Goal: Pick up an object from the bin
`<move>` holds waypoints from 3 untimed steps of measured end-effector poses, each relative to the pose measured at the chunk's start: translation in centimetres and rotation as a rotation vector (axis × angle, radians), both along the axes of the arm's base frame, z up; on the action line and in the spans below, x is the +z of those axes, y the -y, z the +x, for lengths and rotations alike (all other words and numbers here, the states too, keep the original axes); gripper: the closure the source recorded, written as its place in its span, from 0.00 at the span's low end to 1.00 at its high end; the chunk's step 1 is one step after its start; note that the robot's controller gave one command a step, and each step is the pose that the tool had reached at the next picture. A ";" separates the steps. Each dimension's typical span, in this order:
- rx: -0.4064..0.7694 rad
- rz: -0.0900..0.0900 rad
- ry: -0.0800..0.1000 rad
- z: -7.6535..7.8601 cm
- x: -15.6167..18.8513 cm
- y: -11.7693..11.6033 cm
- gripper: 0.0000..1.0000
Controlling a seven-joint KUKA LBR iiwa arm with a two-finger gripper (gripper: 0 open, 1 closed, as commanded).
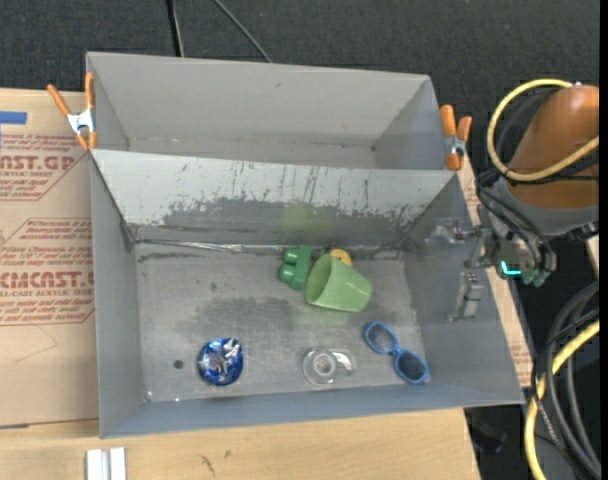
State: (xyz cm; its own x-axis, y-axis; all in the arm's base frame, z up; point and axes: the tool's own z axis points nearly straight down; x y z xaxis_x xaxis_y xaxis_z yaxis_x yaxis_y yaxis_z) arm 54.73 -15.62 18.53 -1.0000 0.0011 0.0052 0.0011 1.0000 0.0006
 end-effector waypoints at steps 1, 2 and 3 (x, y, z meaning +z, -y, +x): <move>-0.288 0.001 -0.002 -5.3 -11.9 -3.0 0.00; -0.360 0.000 0.005 -6.7 -8.5 -3.6 0.00; -0.442 -0.001 0.005 -6.4 -7.9 -3.5 0.00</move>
Offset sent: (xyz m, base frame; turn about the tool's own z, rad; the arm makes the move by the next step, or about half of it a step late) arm -0.0512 0.0283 -0.1153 0.2882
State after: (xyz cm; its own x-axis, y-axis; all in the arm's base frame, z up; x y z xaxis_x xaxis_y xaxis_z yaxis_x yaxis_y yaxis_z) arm 48.33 -12.15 10.61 -0.9033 0.4290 0.0000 0.4290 0.9033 0.0009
